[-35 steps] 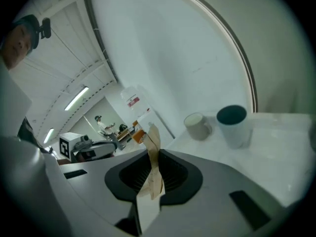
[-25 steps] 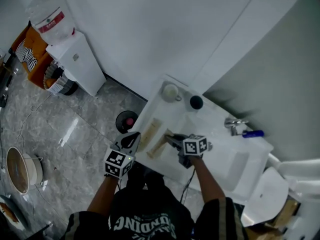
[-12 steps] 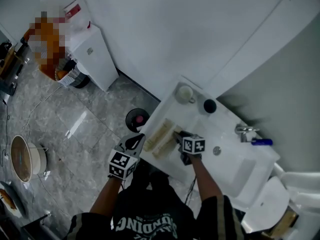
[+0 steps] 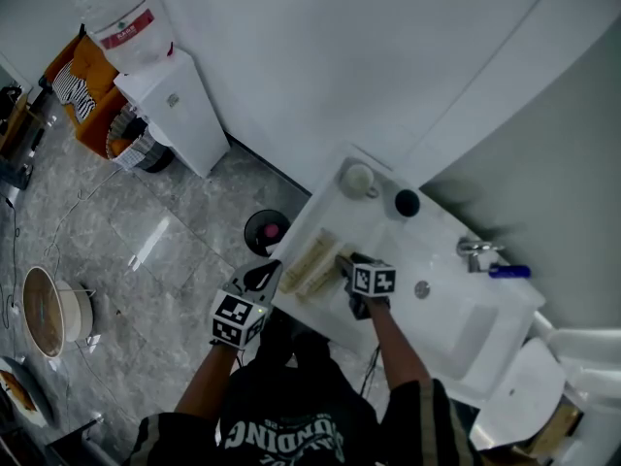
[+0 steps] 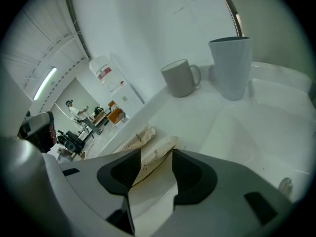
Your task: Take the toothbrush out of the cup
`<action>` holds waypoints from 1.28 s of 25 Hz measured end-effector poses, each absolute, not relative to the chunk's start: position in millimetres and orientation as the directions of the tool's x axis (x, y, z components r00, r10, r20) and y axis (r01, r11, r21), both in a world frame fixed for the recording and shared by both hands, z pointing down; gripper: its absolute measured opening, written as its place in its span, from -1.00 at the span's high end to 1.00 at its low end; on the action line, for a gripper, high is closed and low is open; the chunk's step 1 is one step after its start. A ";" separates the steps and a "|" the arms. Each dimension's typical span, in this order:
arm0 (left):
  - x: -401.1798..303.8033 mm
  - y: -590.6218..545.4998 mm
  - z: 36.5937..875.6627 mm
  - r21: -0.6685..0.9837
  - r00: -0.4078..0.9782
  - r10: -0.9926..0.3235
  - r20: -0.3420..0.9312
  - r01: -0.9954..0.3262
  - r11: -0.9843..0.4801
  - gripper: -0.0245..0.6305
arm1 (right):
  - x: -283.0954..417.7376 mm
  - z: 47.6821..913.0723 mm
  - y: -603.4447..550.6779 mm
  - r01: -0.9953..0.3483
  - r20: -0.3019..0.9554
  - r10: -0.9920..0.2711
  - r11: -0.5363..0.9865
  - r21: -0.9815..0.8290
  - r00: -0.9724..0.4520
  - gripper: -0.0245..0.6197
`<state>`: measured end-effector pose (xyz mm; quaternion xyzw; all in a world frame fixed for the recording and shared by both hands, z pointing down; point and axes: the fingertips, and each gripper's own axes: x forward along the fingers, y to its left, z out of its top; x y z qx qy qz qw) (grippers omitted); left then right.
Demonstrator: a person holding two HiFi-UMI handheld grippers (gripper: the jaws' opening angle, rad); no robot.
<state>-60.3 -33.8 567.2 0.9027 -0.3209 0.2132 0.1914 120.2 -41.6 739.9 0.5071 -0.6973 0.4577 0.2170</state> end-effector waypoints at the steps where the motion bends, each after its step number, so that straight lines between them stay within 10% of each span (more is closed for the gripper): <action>1: -58.2 -34.2 566.3 0.209 0.707 -0.496 0.504 -0.657 -0.724 0.93 | 122.2 738.7 -40.4 -0.906 0.770 -0.506 0.061 -0.418 -0.389 0.38; 15: -8.5 -39.4 546.6 0.193 0.784 -0.428 0.449 -0.553 -0.810 0.93 | 148.5 679.2 -27.7 -0.916 0.669 -0.664 0.063 -0.395 -0.335 0.39; 17: 3.5 -41.5 541.7 0.189 0.799 -0.410 0.440 -0.528 -0.828 0.93 | 154.8 665.5 -21.9 -0.926 0.643 -0.696 0.083 -0.369 -0.318 0.63; 32: 100.6 -23.1 502.1 0.123 0.899 -0.248 0.362 -0.309 -0.943 0.93 | 254.2 526.9 75.4 -0.971 0.336 -0.936 -0.167 -0.169 0.102 0.93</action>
